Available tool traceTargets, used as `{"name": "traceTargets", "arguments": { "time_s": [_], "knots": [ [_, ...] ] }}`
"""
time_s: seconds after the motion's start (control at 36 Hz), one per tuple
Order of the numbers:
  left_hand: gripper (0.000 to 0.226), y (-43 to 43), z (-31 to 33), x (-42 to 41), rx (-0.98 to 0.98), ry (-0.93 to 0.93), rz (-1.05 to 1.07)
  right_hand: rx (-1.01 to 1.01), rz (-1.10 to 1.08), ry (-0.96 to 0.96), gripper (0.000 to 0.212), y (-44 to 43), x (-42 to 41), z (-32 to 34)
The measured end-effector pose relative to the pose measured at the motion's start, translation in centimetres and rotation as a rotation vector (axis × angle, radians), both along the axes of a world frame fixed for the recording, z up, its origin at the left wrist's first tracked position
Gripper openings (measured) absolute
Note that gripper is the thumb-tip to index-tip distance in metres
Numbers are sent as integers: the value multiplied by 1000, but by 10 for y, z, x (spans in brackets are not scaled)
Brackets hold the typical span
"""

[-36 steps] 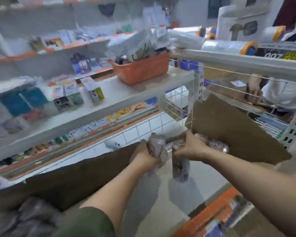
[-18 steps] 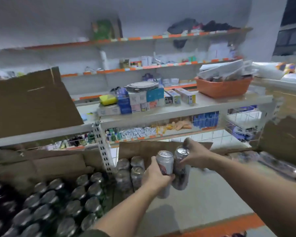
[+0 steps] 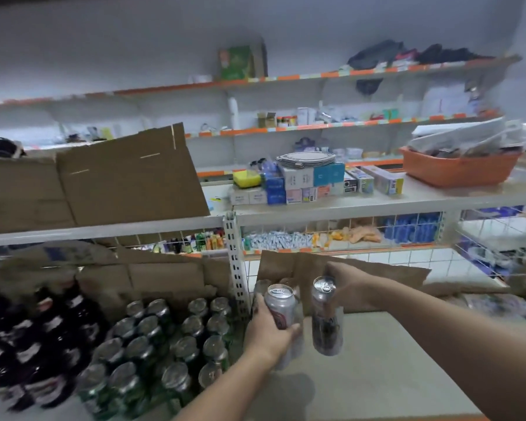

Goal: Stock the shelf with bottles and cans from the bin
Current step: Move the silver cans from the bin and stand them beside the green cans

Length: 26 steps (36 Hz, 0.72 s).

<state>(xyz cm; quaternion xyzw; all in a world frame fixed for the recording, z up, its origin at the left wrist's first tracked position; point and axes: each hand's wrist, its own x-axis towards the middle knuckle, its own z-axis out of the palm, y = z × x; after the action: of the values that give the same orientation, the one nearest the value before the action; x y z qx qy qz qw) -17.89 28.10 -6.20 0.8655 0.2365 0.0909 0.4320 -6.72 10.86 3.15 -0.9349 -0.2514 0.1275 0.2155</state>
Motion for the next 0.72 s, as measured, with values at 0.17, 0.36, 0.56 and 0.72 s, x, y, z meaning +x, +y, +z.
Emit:
{"name": "traceTargets", "arguments": {
  "time_s": [0.17, 0.36, 0.56, 0.72],
  "knots": [
    [86, 9, -15, -4, -35, 137, 189, -86, 112, -30, 54, 14, -6, -25],
    [106, 13, -31, -6, -66, 145, 250, -127, 227, -32, 37, 28, -5, -61],
    [92, 13, -64, 7, -126, 180, 306, -131, 255, -5, 53, 39, 3, -100],
    [97, 13, -71, 14, -124, 152, 312, -187, 262, 13, 46, 48, 4, -104]
  ]
}}
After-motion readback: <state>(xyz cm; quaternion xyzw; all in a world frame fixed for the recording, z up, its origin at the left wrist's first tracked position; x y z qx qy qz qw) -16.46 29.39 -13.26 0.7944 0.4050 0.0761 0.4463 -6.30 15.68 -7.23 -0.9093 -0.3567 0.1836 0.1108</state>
